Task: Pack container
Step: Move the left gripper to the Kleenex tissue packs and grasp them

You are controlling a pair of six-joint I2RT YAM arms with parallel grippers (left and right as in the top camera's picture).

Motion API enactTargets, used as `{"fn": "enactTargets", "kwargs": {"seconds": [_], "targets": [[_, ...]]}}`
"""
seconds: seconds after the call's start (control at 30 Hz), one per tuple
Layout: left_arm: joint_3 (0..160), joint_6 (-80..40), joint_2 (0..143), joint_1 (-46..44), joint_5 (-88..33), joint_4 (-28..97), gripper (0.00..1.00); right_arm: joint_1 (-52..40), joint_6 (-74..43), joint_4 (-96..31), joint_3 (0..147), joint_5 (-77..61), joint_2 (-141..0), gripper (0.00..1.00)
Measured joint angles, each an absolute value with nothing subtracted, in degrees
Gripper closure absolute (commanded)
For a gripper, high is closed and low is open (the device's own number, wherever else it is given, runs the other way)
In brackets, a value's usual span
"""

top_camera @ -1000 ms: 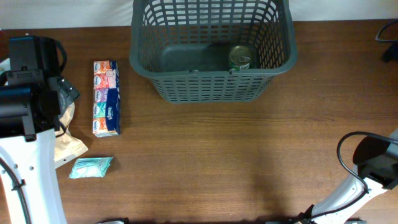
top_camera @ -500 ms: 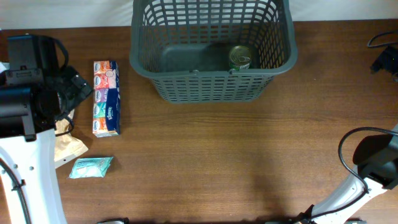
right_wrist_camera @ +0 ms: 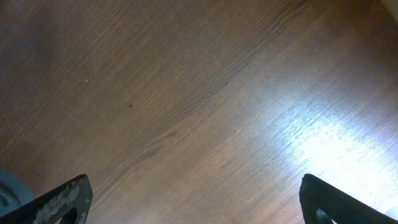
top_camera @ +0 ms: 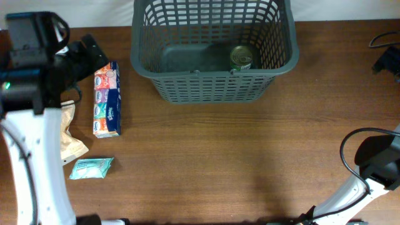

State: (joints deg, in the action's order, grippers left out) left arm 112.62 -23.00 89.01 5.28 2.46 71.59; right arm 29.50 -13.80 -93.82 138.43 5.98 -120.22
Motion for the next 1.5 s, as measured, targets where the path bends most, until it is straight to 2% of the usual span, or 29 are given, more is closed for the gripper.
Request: {"fn": "enactTargets", "kwargs": {"seconds": [0.3,0.53,0.83,1.03,1.5], "targets": [[112.51,-18.63,103.74,5.28,4.93,77.1,0.0,29.5,-13.74,-93.82,138.43,5.98,-120.22,0.01],[112.51,-9.06,110.52,5.34,4.71,77.12,0.0,29.5,-13.76,-93.82,138.43,6.0,-120.22,0.01],[112.51,2.63,118.85,10.35,-3.68,77.12,0.0,29.5,-13.78,-93.82,138.43,5.98,-120.22,0.01],[112.51,4.4,123.98,13.06,-4.58,75.99,0.0,29.5,-13.78,-93.82,138.43,6.0,-120.22,0.01],[112.51,4.97,133.27,10.79,-3.44,69.89,0.0,29.5,-13.76,-93.82,138.43,6.0,-120.22,0.01]]}}
